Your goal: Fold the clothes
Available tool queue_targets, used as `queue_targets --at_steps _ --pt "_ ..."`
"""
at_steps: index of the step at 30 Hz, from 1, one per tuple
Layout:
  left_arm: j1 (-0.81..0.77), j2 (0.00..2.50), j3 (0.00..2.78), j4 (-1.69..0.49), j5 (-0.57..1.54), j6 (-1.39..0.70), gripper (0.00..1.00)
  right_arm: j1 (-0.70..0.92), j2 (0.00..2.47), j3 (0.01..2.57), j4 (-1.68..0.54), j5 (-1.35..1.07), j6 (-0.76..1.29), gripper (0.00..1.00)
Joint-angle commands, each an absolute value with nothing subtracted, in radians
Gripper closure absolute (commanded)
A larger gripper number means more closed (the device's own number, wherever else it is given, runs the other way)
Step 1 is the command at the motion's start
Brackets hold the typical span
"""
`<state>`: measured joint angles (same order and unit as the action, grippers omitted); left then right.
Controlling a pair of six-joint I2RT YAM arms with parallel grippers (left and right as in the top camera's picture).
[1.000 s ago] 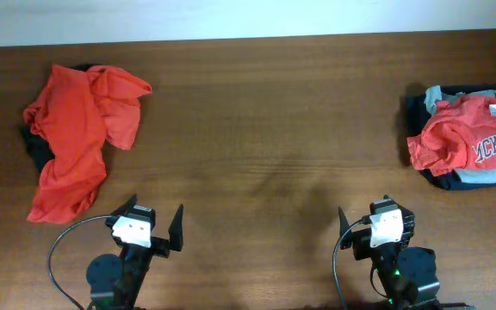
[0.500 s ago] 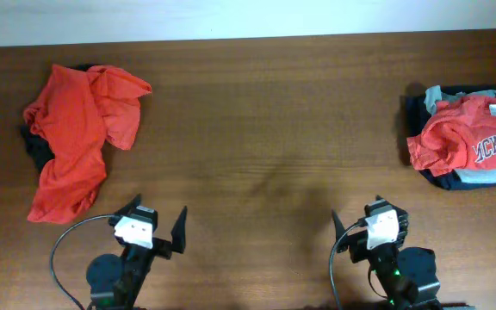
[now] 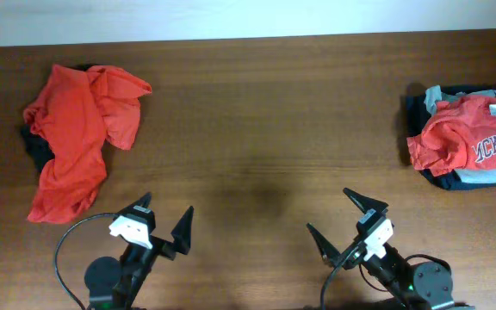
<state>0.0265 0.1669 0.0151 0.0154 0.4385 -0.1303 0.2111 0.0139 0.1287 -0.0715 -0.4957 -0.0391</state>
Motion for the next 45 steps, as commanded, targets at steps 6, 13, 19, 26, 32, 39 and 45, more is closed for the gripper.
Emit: queue_targets --at_steps 6,13,19,26,32,39,45 --pt "0.024 0.191 0.102 -0.011 0.366 -0.216 0.01 0.216 0.057 0.143 -0.114 -0.459 0.088 0.01" --pt "0.024 0.428 0.423 -0.273 0.174 -0.133 0.01 0.216 0.304 0.319 -0.222 -0.349 0.082 0.01" --pt "0.024 0.711 0.703 -0.408 0.108 -0.095 0.01 0.216 0.614 0.569 -0.354 -0.335 -0.022 0.01" --pt "0.024 1.073 1.002 -0.607 0.138 0.002 0.01 0.216 1.003 0.929 -0.582 -0.359 -0.028 0.02" --pt "0.024 1.261 1.046 -0.621 0.278 0.001 0.01 0.216 1.197 1.026 -0.573 -0.536 -0.007 0.02" --pt "0.027 1.396 1.047 -0.481 0.241 0.0 0.03 0.217 1.335 1.027 -0.507 -0.593 -0.022 0.01" --pt "0.051 1.439 1.062 -0.387 -0.079 -0.125 0.03 0.257 1.37 1.027 -0.479 -0.514 -0.03 0.01"
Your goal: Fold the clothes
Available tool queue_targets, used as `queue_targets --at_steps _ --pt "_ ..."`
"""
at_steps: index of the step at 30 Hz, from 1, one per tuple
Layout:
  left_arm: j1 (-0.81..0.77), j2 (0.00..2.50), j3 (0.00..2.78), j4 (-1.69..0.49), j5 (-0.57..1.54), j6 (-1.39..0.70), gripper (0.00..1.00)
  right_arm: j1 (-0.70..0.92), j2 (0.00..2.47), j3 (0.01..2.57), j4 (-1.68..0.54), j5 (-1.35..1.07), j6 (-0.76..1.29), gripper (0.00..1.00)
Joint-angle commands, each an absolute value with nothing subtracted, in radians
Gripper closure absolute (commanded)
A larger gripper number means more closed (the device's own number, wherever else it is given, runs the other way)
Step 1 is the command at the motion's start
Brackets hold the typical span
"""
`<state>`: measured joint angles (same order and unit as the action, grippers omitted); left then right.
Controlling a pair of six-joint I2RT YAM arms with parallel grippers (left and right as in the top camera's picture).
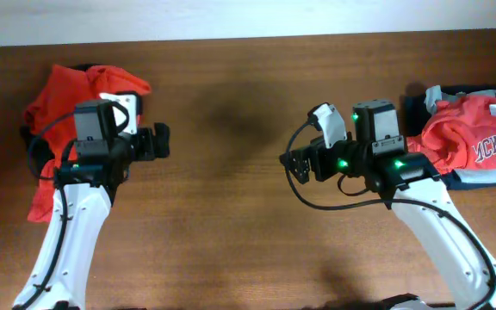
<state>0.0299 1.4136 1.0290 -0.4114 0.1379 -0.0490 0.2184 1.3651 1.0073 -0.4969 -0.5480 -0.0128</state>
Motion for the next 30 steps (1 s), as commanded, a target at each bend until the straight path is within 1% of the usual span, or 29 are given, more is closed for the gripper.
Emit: queue_targets --at_steps 1,4,7,11,15,17,18,21,30 --pt "0.059 1.446 1.07 -0.381 -0.105 -0.127 0.03 0.276 1.37 1.027 -0.47 -0.49 -0.029 0.01" --pt "0.085 1.481 1.111 -0.373 -0.156 -0.127 0.03 0.344 1.37 1.027 -0.437 -0.416 -0.025 0.01" --pt "0.113 1.538 1.193 -0.389 -0.155 -0.126 0.03 0.412 1.375 1.027 -0.392 -0.343 0.003 0.01" --pt "0.128 1.633 1.355 -0.486 -0.163 -0.126 0.05 0.468 1.385 1.027 -0.361 -0.319 0.016 0.01" --pt "0.13 1.748 1.523 -0.613 -0.265 -0.127 0.08 0.484 1.397 1.027 -0.365 -0.32 0.016 0.01" --pt "0.13 1.803 1.581 -0.654 -0.317 -0.127 0.11 0.484 1.404 1.027 -0.369 -0.32 0.016 0.01" --pt "0.133 1.827 1.602 -0.664 -0.336 -0.128 0.15 0.484 1.407 1.027 -0.37 -0.32 0.016 0.01" --pt "0.149 1.889 1.638 -0.645 -0.337 -0.128 0.16 0.484 1.417 1.027 -0.369 -0.321 0.016 0.01" --pt "0.168 2.057 1.664 -0.413 -0.334 -0.126 0.15 0.484 1.441 1.027 -0.369 -0.321 0.016 0.01"
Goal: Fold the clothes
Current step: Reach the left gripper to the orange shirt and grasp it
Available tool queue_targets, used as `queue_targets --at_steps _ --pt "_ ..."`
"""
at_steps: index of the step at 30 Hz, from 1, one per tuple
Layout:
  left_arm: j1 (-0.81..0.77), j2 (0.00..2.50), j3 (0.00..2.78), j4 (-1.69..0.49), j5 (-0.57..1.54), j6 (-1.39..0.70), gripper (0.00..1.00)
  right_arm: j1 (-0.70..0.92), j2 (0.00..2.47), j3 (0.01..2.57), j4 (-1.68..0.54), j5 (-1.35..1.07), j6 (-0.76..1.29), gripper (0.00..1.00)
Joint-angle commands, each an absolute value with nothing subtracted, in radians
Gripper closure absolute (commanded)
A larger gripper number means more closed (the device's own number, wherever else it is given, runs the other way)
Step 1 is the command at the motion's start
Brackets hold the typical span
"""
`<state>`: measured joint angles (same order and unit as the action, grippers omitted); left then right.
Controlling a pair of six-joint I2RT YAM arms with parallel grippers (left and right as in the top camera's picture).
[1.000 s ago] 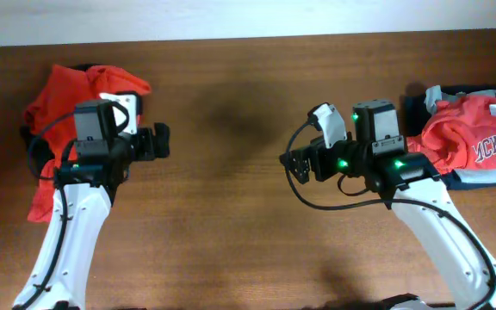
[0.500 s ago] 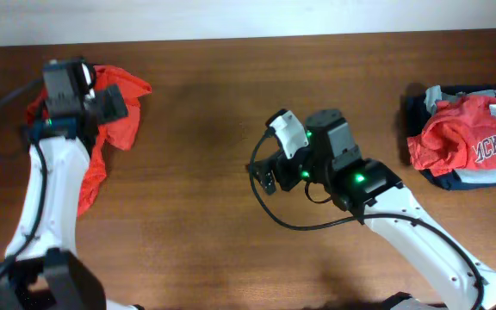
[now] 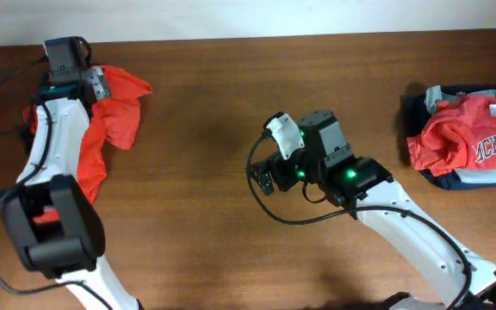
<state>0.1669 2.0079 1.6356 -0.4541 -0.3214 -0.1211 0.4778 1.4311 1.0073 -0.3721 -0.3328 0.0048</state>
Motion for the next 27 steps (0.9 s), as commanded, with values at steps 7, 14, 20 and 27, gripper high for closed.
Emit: queue_targets --at_steps 7,14,20,27 --pt "0.165 2.152 1.664 -0.36 -0.33 -0.126 0.25 0.484 1.449 1.027 -0.369 -0.32 0.016 0.01" --pt "0.165 2.157 1.665 -0.353 -0.336 -0.127 0.52 0.484 1.449 1.027 -0.368 -0.316 0.016 0.01" --pt "0.165 2.158 1.665 -0.354 -0.358 -0.127 0.75 0.484 1.449 1.027 -0.365 -0.316 0.016 0.01" --pt "0.165 2.14 1.685 -0.391 -0.39 -0.127 0.96 0.484 1.449 1.027 -0.357 -0.316 0.015 0.01"
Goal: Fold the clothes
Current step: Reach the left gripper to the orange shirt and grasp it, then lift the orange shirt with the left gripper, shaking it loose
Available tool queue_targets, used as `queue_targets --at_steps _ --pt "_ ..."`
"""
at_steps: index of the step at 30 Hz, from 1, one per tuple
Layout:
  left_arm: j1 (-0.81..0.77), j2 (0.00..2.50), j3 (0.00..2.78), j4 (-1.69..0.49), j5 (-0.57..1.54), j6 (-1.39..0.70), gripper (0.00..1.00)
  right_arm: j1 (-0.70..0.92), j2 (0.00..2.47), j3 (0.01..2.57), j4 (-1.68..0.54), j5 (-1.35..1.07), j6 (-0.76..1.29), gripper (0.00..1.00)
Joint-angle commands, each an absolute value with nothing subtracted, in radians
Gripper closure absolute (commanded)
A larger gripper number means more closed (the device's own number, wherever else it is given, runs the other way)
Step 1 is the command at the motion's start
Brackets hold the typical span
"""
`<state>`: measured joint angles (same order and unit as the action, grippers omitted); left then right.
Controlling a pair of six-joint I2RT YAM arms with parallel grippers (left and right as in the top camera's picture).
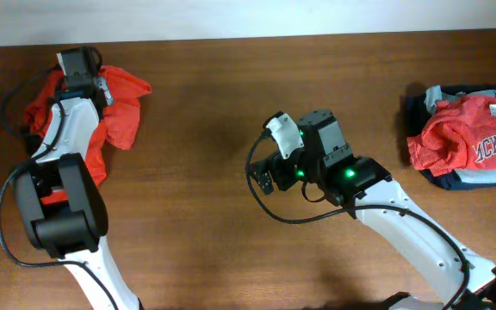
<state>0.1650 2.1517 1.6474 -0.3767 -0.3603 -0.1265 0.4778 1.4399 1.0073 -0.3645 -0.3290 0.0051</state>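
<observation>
A crumpled red garment (pixel 120 116) lies in a heap at the far left of the brown table (pixel 231 86), with dark cloth under its left side. My left gripper (pixel 83 83) points down onto the top of that heap; its fingers are hidden by the wrist, so their state does not show. My right gripper (pixel 260 176) hovers over bare table near the middle, pointing left. Its dark fingers stand apart with nothing between them.
At the far right sits a stack of clothes (pixel 468 146): a red shirt with lettering on top of grey and dark pieces. The left arm's base (pixel 54 207) stands at the front left, and the right arm (pixel 403 224) runs diagonally from the front right.
My left gripper has shifted slightly right and toward me, from the heap's far left corner onto its top. The right arm and both piles of clothes look unchanged.
Both arms were folded low at the front edge with their grippers open. Then both were raised over the table, the left beside the red heap. Later the left reached the heap's far corner and the right hung mid-table; now the left sits on the heap.
</observation>
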Motion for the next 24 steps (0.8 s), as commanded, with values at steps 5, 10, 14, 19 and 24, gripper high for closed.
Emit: queue_targets --at_steps 5,10,14,19,24 --pt "0.164 2.098 1.767 -0.503 -0.389 -0.127 0.99 0.484 1.449 1.027 -0.349 -0.316 0.016 0.01" --pt "0.153 2.006 1.901 -0.661 -0.373 -0.127 0.99 0.484 1.449 1.027 -0.324 -0.316 0.016 0.01" --pt "0.132 1.913 1.976 -0.739 -0.317 -0.126 0.99 0.483 1.449 1.027 -0.308 -0.316 0.033 0.0" --pt "0.09 1.773 2.006 -0.772 -0.243 -0.126 1.0 0.452 1.449 1.027 -0.286 -0.311 0.115 0.01" --pt "0.013 1.644 2.006 -0.76 -0.239 -0.126 1.0 0.38 1.448 1.027 -0.276 -0.361 0.167 0.01"
